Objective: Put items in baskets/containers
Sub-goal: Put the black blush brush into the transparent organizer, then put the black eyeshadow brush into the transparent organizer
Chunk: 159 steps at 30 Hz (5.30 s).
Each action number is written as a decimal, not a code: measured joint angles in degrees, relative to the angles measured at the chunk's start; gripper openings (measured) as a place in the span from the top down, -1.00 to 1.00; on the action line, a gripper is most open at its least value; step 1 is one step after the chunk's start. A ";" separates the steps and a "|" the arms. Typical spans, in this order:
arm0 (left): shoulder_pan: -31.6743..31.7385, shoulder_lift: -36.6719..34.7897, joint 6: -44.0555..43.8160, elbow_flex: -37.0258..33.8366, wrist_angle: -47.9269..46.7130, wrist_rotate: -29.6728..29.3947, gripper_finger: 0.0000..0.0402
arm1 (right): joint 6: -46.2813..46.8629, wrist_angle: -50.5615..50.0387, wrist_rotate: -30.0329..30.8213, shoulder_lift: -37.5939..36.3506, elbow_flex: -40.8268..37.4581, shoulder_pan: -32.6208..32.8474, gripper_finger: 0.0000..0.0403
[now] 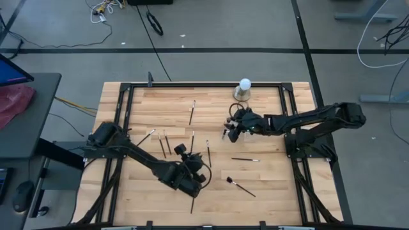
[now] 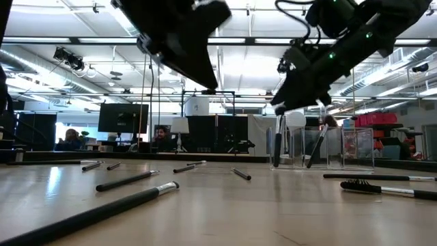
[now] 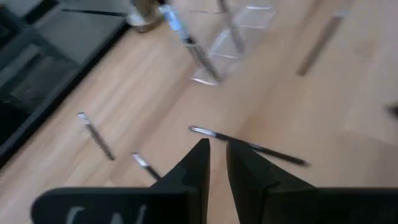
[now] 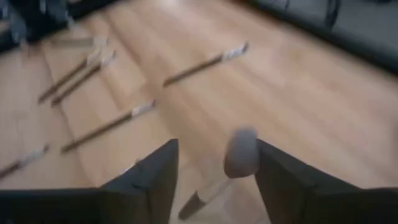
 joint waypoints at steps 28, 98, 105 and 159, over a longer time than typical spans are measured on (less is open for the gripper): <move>-7.48 -13.01 -30.87 -29.76 14.89 -1.44 0.92 | -10.16 29.55 14.32 14.52 0.00 42.89 0.27; 31.62 1.60 12.34 -37.26 55.73 19.06 0.93 | -5.15 37.68 15.36 21.83 0.00 43.56 0.34; 29.34 -2.72 13.25 -41.98 59.82 22.23 0.93 | -4.02 37.55 15.37 21.83 0.00 43.56 0.34; 4.48 -9.83 44.57 -45.42 103.65 20.94 0.92 | -18.04 77.70 22.26 33.94 -0.04 32.15 0.51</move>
